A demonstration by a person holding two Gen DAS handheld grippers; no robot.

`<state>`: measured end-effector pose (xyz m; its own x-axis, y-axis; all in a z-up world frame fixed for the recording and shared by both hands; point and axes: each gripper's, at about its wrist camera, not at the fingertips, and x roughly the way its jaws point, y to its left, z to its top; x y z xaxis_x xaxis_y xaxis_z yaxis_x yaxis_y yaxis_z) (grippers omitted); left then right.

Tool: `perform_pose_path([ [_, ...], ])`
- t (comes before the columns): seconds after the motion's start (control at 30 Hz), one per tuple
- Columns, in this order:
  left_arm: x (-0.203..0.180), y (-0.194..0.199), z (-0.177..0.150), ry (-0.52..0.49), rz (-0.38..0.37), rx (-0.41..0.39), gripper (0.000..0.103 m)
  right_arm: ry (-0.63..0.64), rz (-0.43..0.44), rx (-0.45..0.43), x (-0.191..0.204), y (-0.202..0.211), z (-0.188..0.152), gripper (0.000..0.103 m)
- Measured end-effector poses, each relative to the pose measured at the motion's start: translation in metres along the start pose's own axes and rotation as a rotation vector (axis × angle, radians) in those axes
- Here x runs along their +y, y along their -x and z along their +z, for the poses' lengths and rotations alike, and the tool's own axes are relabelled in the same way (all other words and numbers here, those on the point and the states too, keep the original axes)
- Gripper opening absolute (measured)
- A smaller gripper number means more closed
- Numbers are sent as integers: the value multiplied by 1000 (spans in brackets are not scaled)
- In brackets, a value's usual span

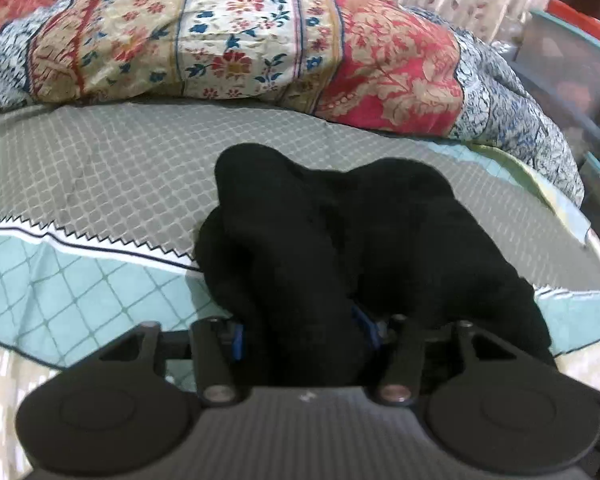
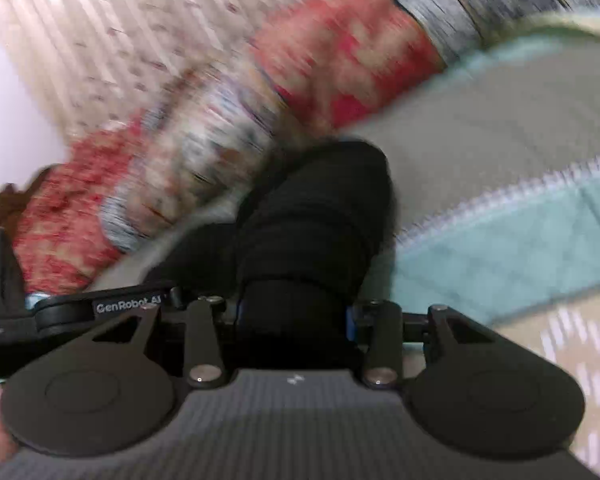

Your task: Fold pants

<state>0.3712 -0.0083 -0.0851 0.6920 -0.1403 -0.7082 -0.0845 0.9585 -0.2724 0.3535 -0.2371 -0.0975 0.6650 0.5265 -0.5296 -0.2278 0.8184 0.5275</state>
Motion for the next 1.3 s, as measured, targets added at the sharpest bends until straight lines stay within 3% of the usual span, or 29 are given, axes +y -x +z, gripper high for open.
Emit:
perform_pose_path([
  [0.17,-6,14,-5,26,54,7,66,-24,-61,28,-1,9,2,67],
  [0.27,-13,34,-6,22,101,6,66,-14,-108,27,5,27,1,72],
  [0.47,-23,89,-35,27,147,-3,75,-5,-177,-24,15,82,-26,75],
  [0.7,-46,154,-101,-37,224,-7,84,39,-213,-5,43,143,-98,78],
  [0.93,-56,198,-152,-27,238,31,86,59,-204,-2,66,192,-131,82],
  [1.03,-59,219,-169,-61,245,24,99,76,-197,-5,74,211,-145,85],
  [1.3,-61,269,-200,-96,248,-7,103,68,-158,60,94,241,-181,85],
])
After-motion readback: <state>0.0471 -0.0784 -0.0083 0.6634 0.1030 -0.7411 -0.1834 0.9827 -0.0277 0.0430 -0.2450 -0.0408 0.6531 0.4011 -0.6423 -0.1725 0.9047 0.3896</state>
